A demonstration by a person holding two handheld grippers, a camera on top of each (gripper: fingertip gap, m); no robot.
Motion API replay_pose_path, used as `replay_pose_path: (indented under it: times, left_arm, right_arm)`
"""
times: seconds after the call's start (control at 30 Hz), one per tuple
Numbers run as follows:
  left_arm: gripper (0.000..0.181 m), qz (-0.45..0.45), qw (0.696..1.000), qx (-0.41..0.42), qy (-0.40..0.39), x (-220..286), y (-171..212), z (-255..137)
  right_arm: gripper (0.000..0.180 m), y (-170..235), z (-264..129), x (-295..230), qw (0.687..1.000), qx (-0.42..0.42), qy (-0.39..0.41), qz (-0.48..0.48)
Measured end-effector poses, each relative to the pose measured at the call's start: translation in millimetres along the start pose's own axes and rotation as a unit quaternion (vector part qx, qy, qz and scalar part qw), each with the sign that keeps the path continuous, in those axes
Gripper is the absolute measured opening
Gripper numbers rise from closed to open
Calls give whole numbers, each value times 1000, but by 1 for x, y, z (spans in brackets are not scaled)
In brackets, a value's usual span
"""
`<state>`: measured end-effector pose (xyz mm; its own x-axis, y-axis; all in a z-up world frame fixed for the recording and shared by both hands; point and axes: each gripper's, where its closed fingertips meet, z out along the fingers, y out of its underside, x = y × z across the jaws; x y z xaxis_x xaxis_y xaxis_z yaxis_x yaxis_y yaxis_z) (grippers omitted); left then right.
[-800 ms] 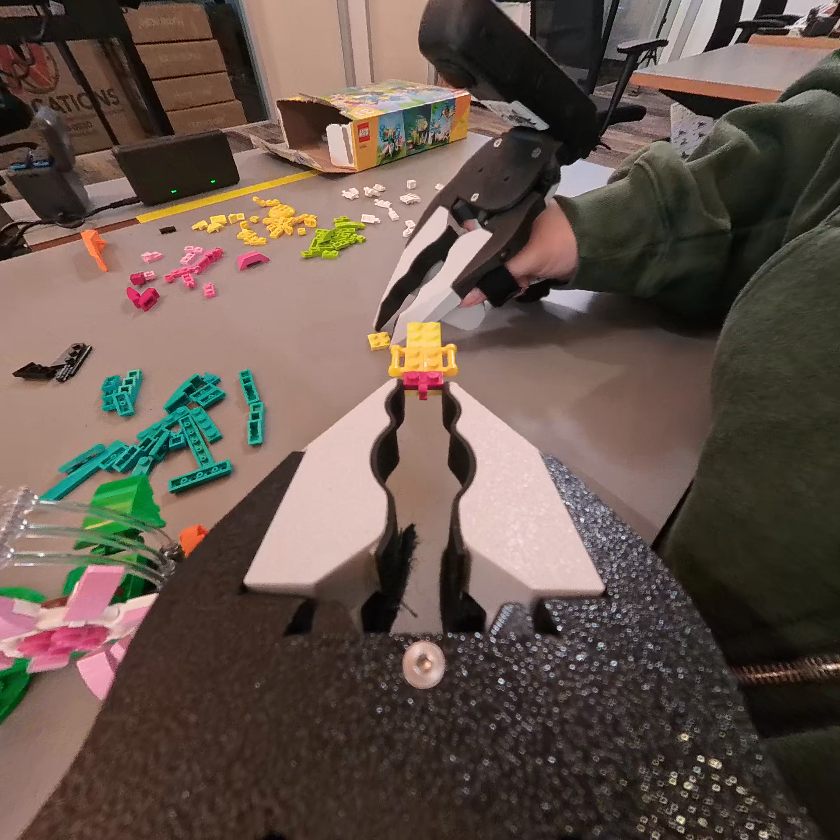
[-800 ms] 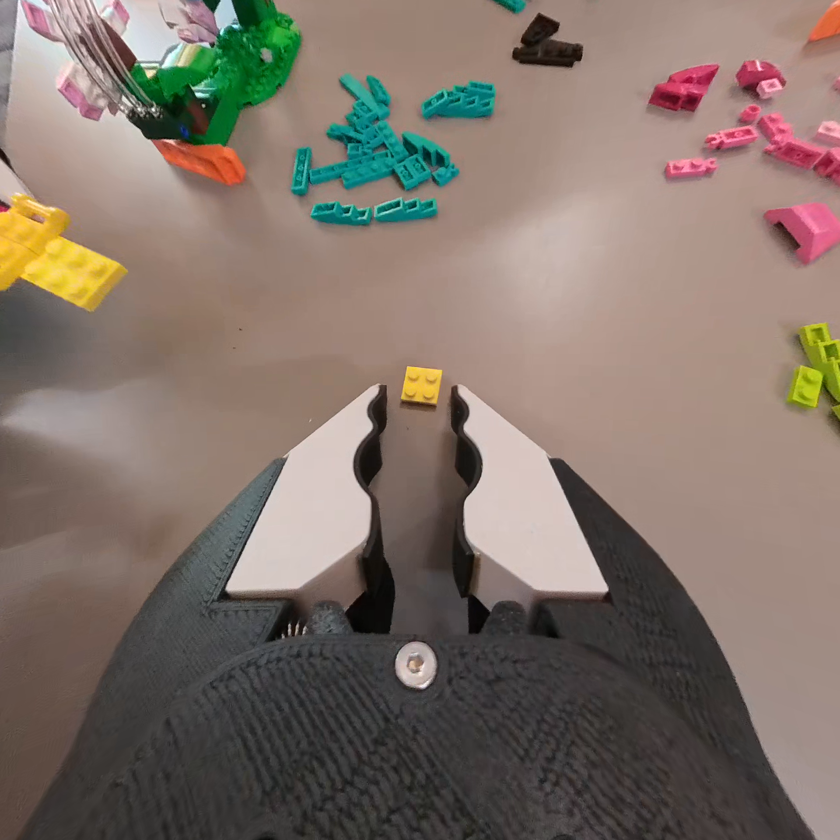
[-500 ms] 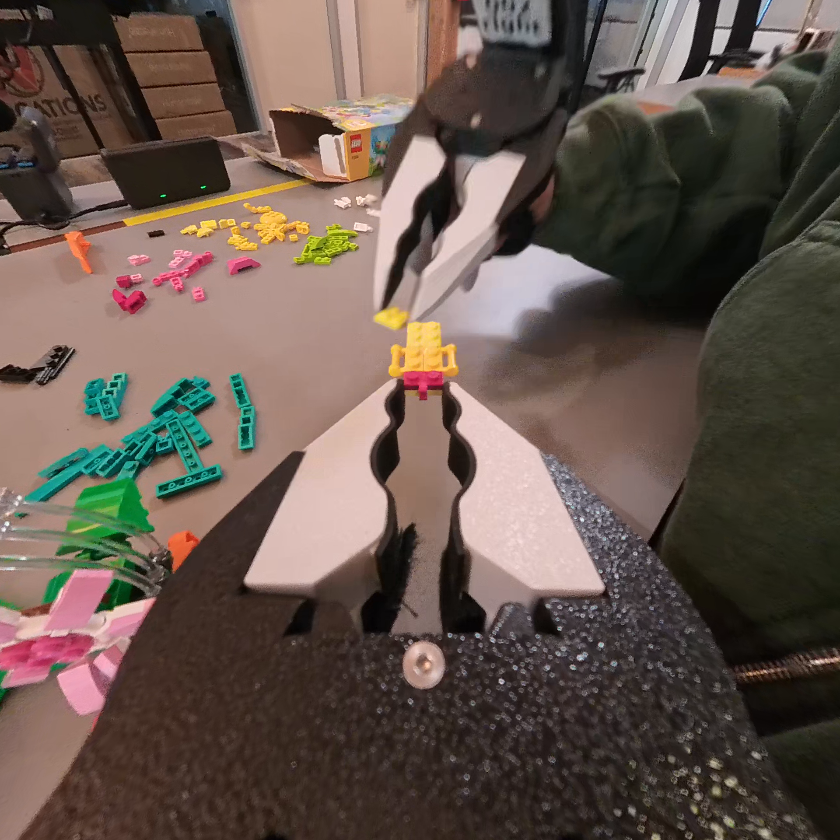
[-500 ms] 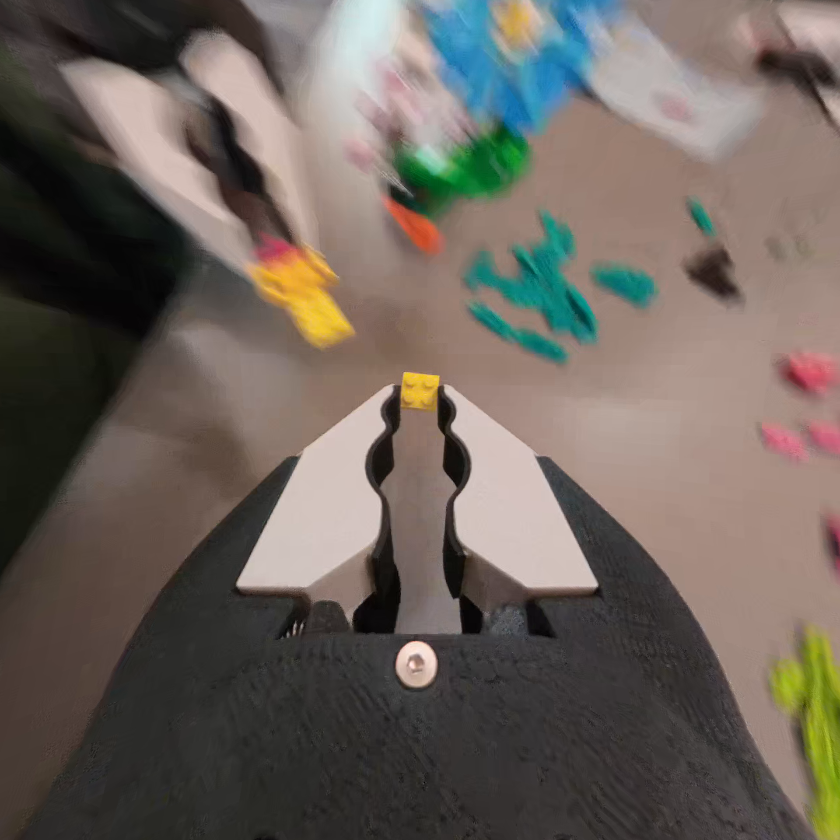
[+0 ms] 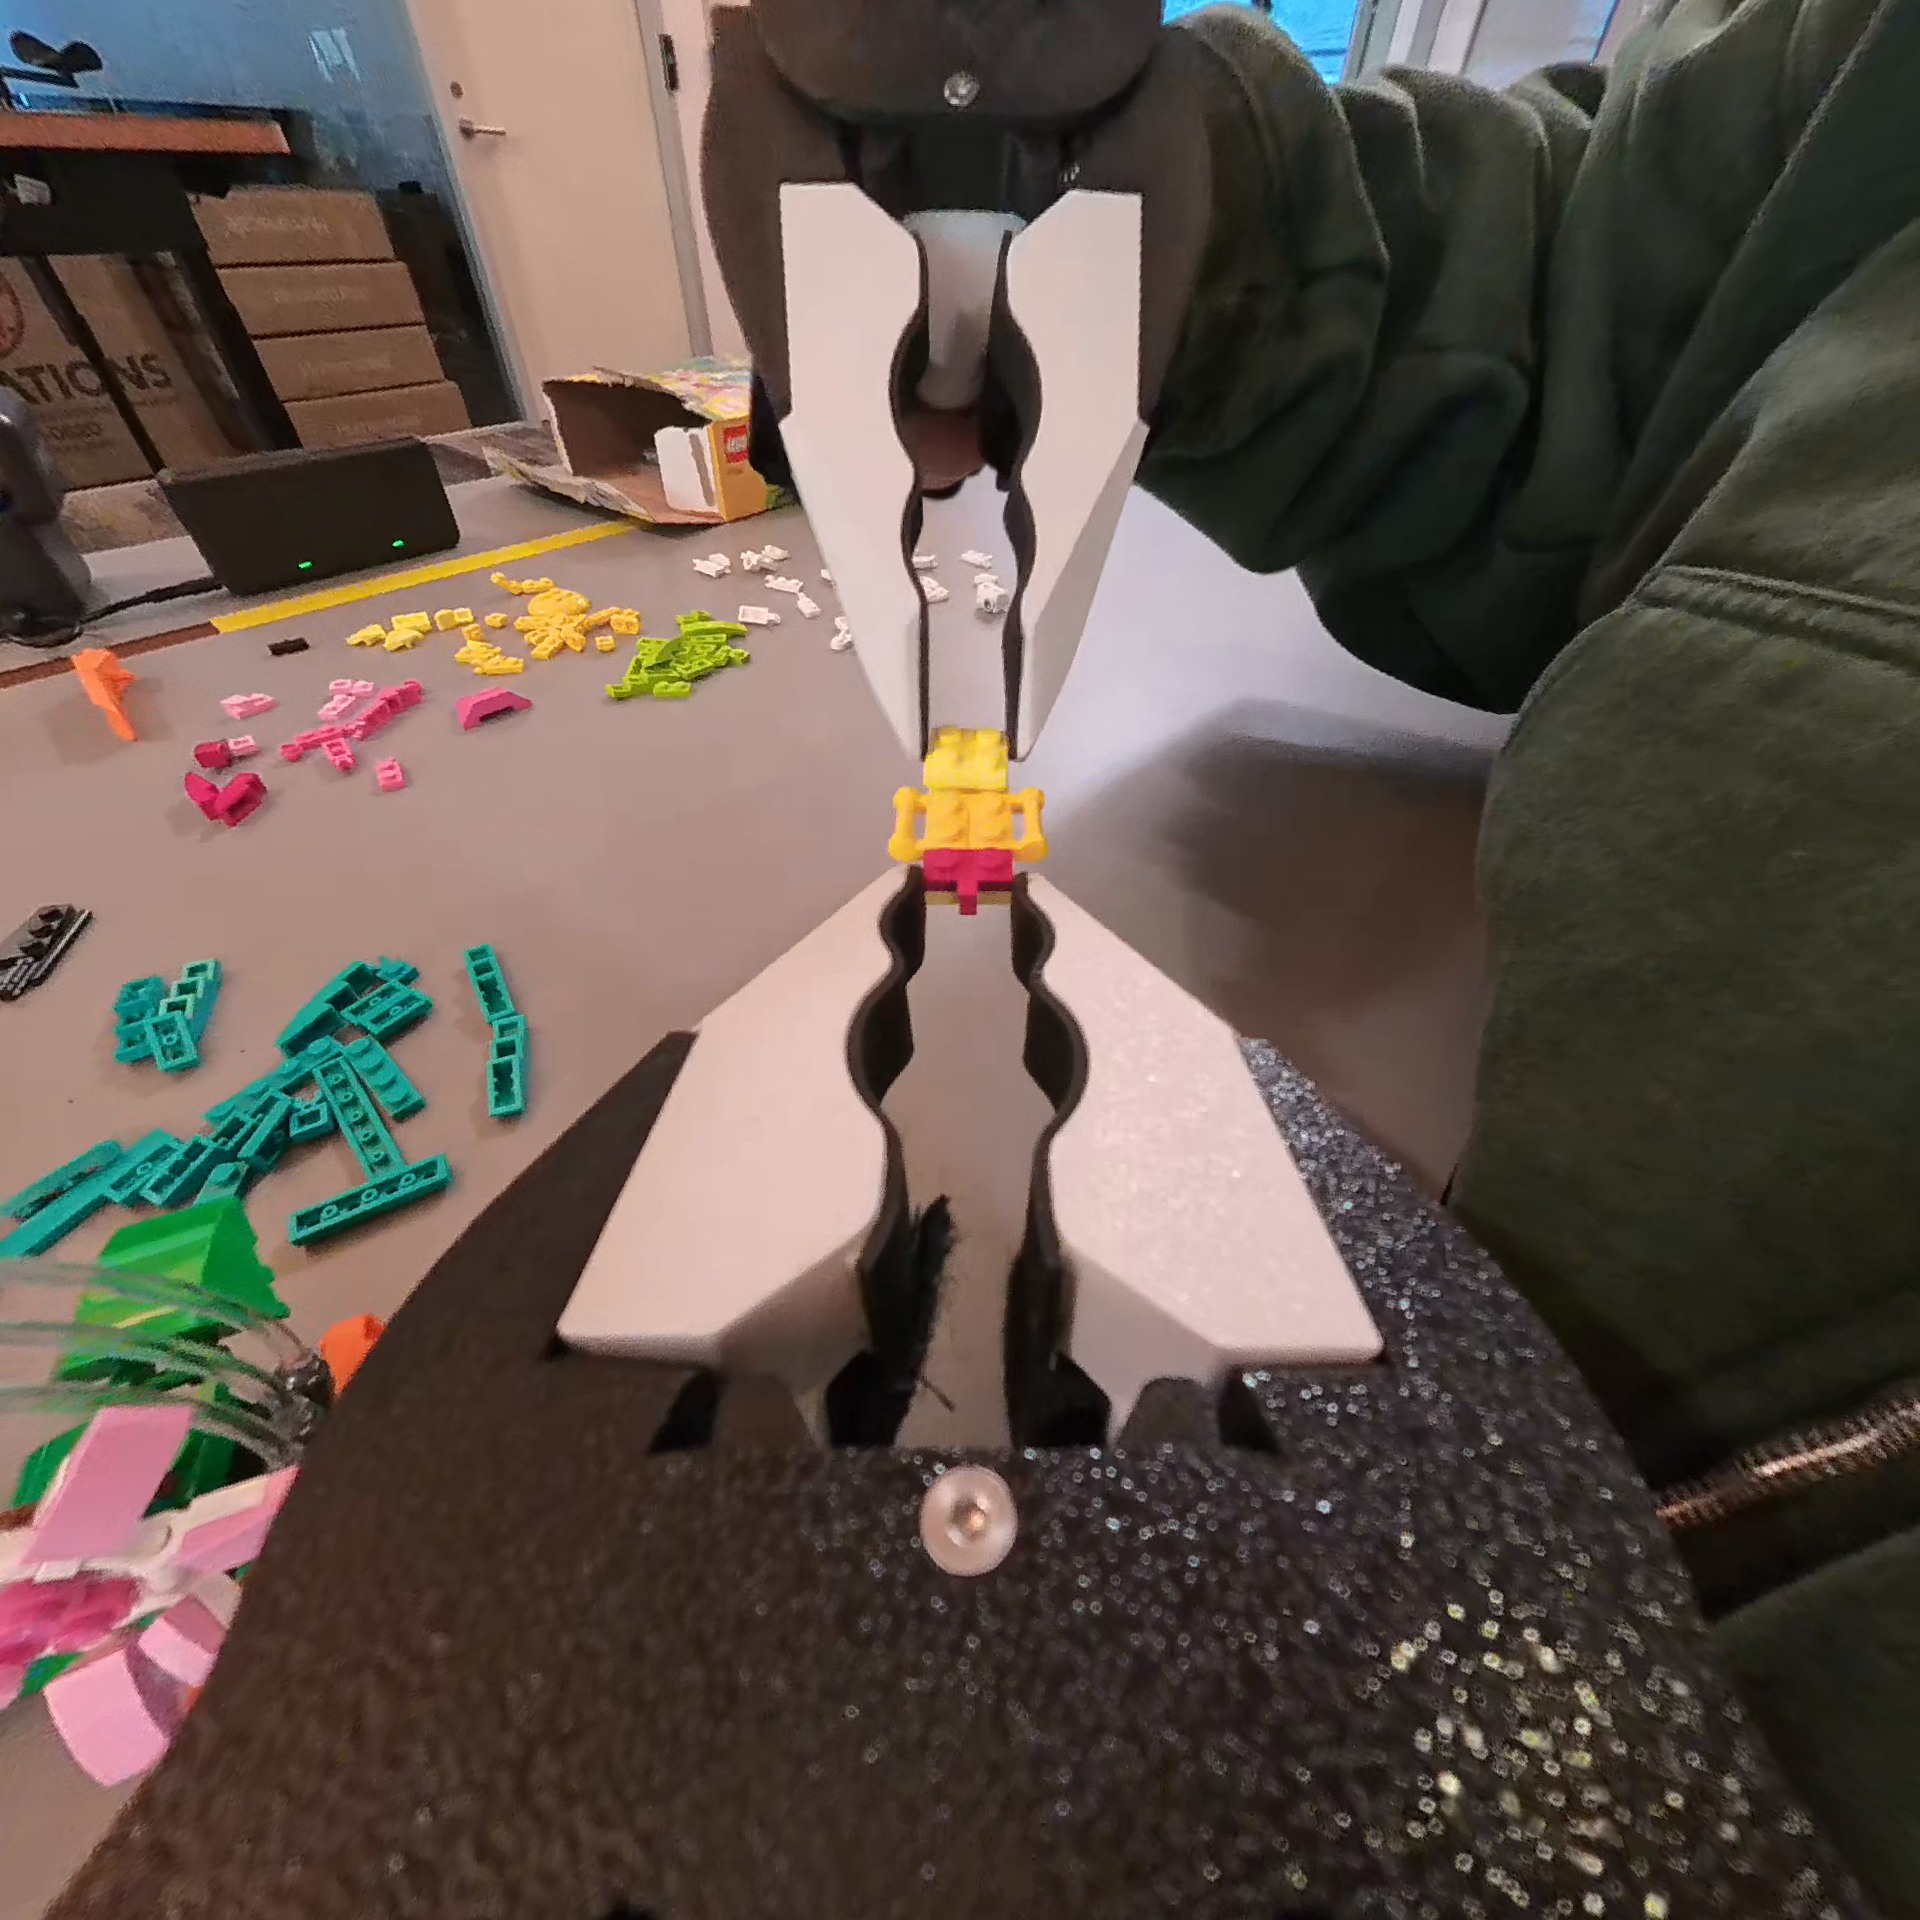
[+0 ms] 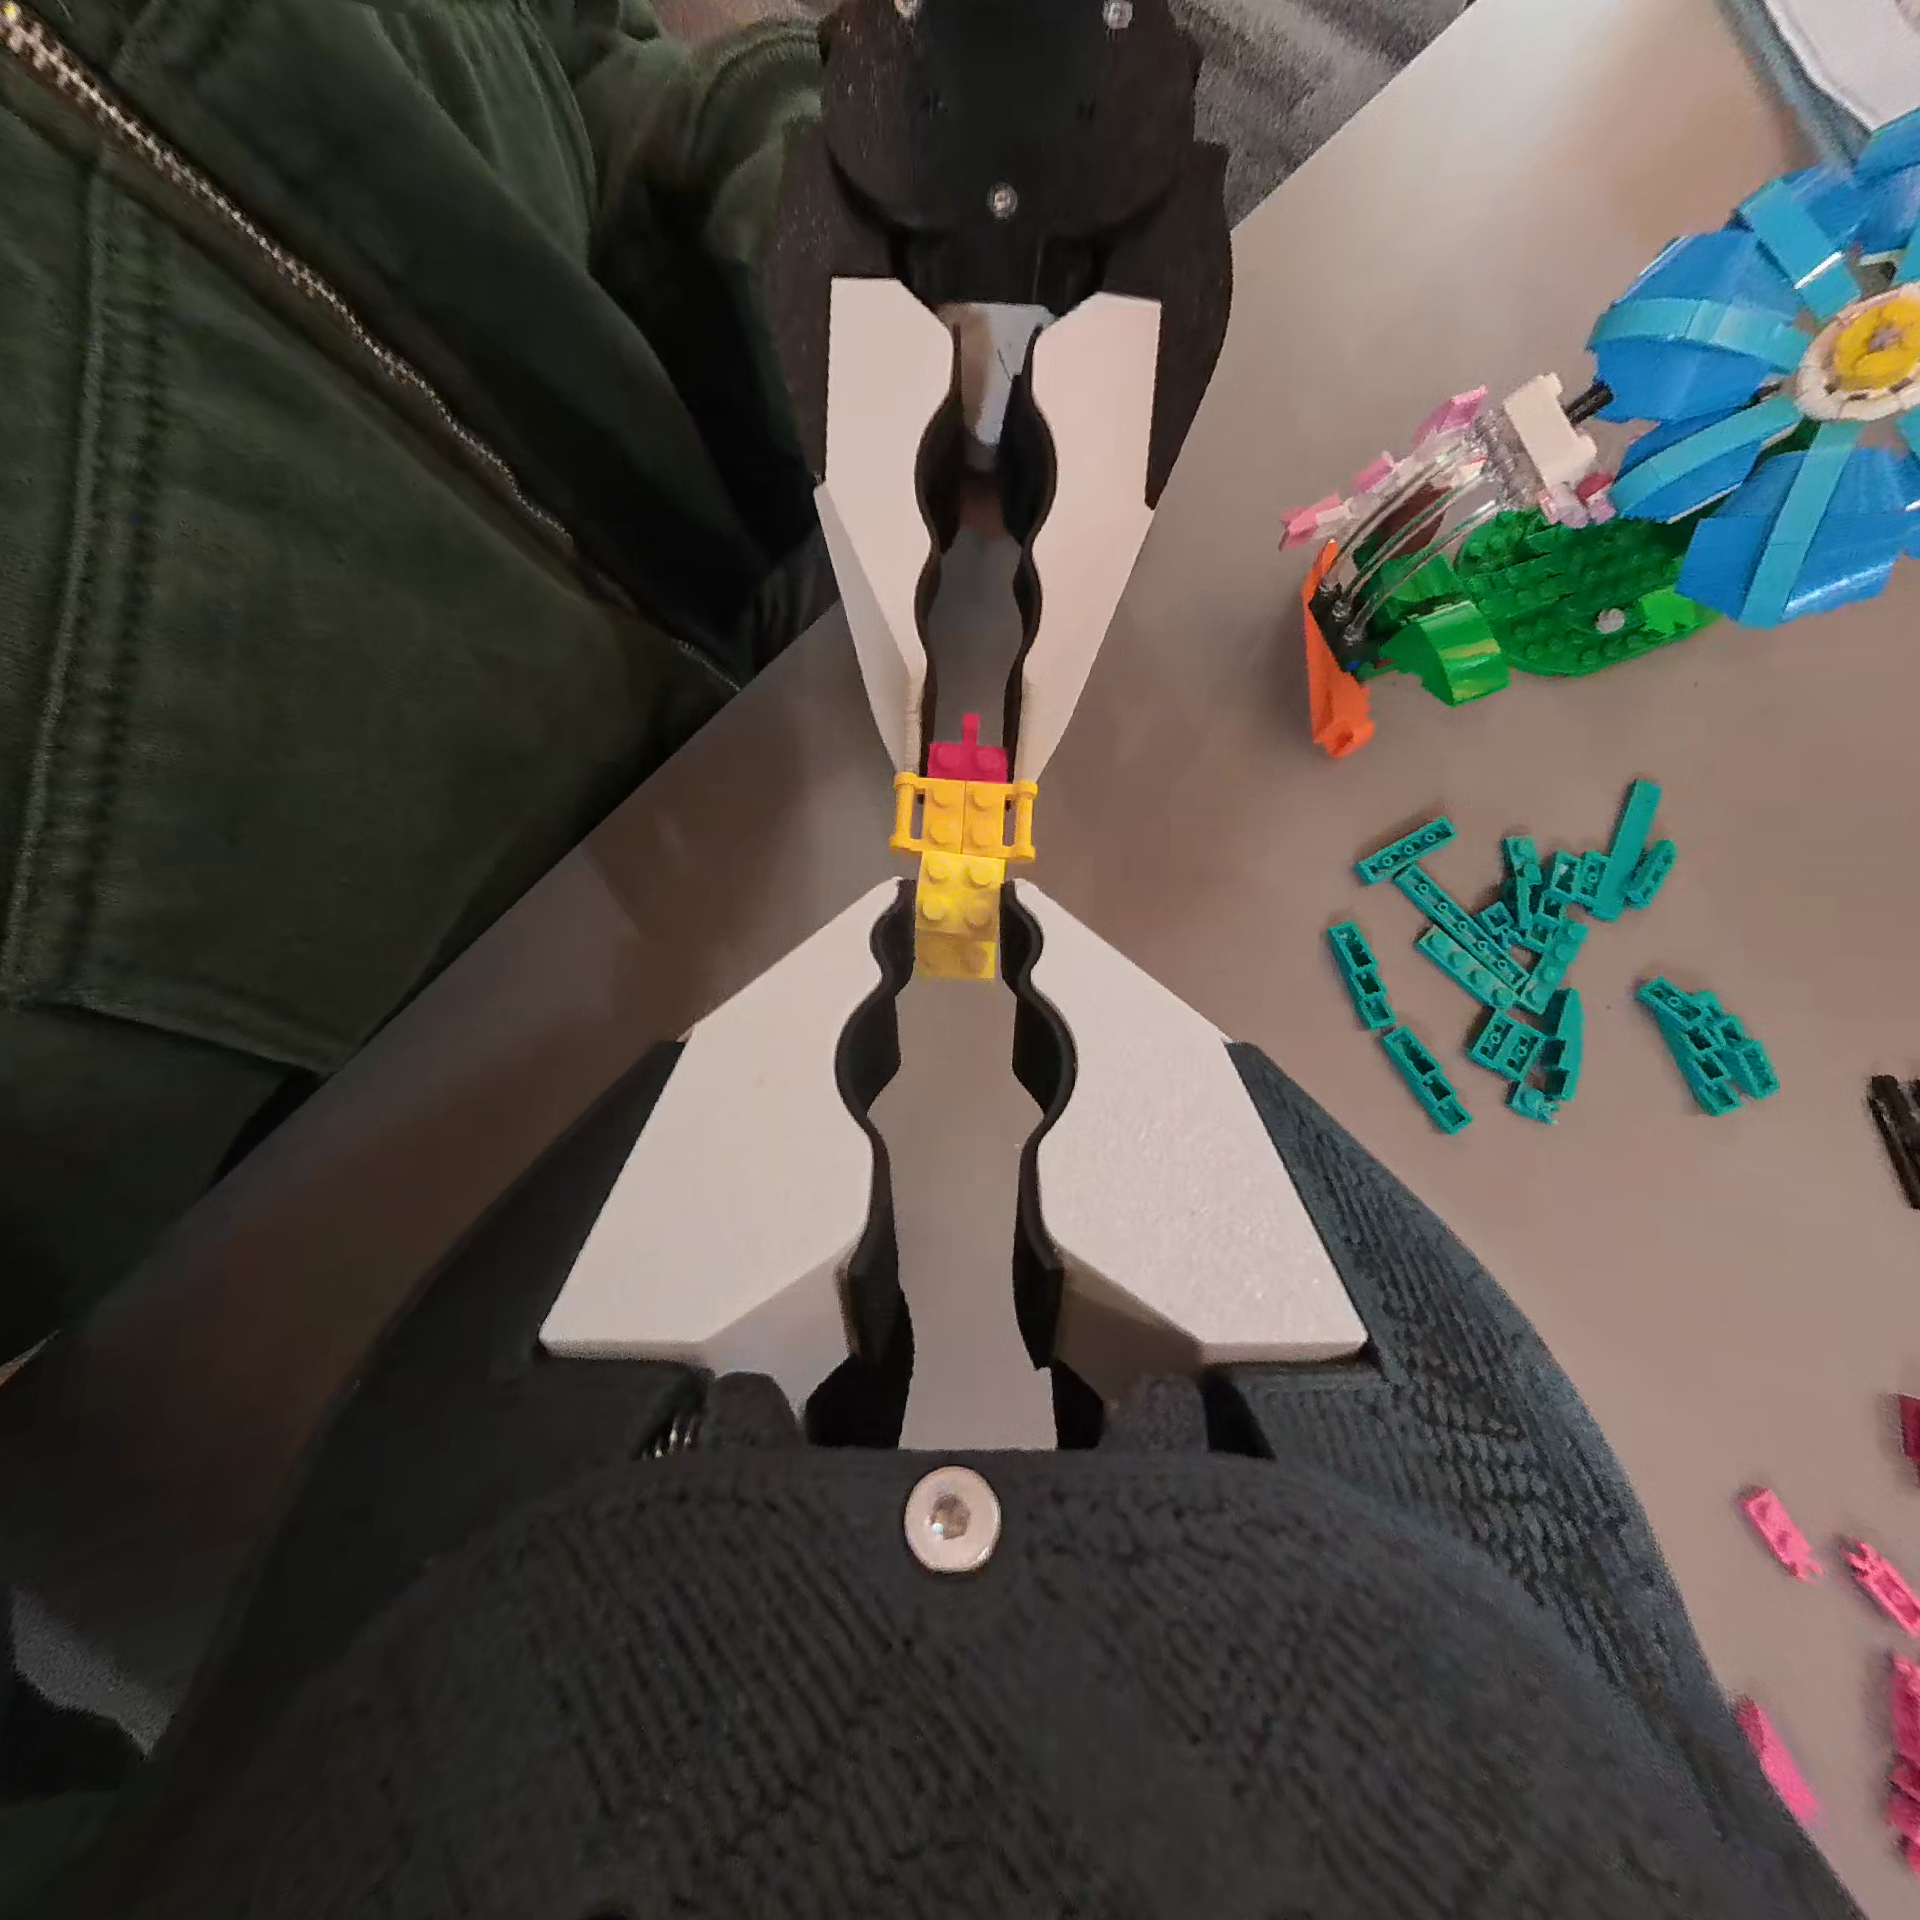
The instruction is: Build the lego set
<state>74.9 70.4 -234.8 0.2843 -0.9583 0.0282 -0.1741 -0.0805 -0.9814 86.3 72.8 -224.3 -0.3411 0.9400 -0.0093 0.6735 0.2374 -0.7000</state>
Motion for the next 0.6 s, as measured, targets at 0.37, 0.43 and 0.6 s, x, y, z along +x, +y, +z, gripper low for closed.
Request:
replay_pose_path:
  times: [0.37,0.43,0.6]
  left_arm:
    - [14,1,1000,7,4,1,-2,0]
    - [14,1,1000,9,4,2,-3,0]
    - [14,-17,1000,21,-14,-6,-7,-3]
  right_arm:
    - [15,-1,2,-3,1000,-23,-7,0]
    - [15,-1,2,-3,1000,-24,-4,-1]
    - [41,-6,-1,3,998,-13,53,-33]
